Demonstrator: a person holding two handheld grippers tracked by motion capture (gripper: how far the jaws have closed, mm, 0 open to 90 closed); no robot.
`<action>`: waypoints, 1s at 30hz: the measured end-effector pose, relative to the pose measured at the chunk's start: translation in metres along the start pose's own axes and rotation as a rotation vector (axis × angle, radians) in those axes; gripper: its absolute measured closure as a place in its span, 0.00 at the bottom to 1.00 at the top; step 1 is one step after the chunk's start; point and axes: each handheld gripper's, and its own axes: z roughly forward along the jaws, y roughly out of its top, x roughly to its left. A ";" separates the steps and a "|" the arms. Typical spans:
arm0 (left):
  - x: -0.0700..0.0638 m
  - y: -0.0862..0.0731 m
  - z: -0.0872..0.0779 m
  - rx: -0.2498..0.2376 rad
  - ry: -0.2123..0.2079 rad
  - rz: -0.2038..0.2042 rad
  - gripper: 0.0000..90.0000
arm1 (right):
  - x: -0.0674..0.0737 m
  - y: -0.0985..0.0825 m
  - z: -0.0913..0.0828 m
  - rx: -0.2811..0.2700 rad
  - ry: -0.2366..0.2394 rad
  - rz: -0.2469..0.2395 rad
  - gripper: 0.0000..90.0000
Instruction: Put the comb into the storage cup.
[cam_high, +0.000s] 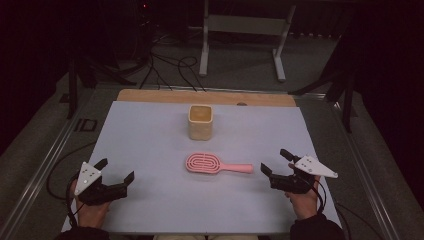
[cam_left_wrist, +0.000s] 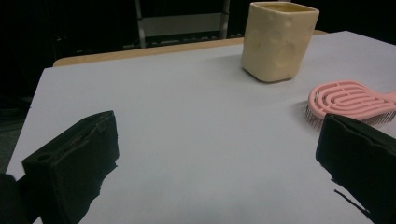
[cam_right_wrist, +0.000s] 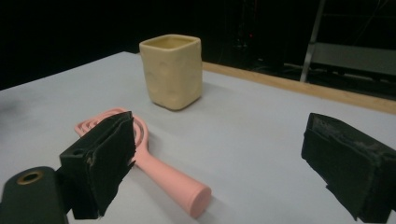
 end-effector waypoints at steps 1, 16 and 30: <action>0.000 0.000 0.000 0.000 0.000 0.001 0.00 | 0.001 0.001 0.001 -0.004 0.002 -0.004 0.11; -0.001 0.000 0.001 0.007 0.005 0.015 0.00 | 0.010 0.017 0.017 0.068 0.012 -0.014 0.11; -0.001 -0.001 0.002 0.009 0.007 0.019 0.00 | 0.022 0.034 0.032 0.107 0.050 -0.036 0.10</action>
